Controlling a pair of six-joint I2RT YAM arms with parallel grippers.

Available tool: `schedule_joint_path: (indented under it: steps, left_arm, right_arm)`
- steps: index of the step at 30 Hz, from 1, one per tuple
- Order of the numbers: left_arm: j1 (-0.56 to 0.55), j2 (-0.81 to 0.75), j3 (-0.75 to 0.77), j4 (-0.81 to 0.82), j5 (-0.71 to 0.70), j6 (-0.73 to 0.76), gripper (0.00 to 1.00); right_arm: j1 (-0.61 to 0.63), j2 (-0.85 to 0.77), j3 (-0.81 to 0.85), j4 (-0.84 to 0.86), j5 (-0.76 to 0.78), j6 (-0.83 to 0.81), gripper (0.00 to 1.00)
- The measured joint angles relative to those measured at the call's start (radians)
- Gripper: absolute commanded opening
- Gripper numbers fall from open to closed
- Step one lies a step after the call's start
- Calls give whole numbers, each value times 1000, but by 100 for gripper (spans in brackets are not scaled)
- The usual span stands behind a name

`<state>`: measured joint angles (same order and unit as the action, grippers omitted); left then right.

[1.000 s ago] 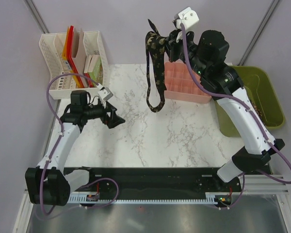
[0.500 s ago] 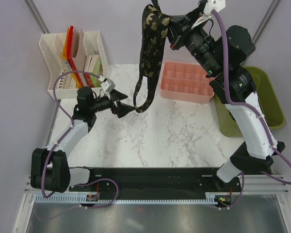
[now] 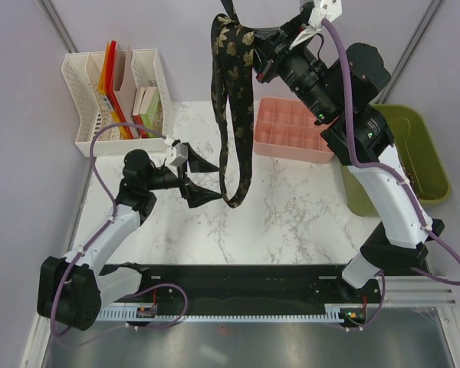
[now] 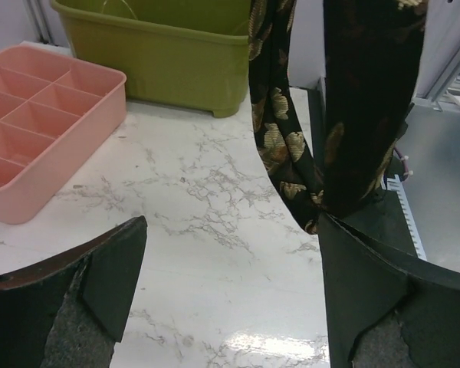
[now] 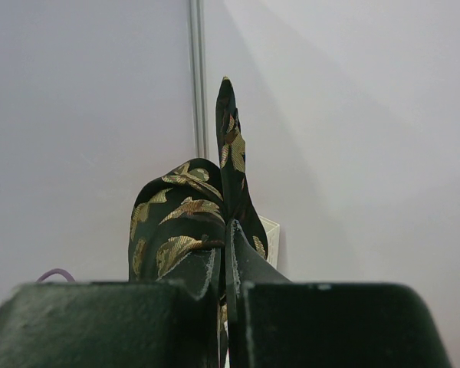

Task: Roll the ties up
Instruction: Place the tie at the center of the board.

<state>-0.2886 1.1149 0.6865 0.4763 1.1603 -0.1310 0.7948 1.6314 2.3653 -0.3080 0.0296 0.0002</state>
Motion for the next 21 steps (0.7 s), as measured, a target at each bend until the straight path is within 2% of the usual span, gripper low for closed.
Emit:
schedule_joint_path:
  steps: [11, 21]
  left_arm:
    - [-43, 10, 26, -79, 17, 58, 99]
    - [-67, 58, 37, -17, -229, -1, 95]
  right_arm:
    - [15, 0, 11, 11, 7, 0, 0]
    - [19, 0, 11, 24, 31, 0, 0]
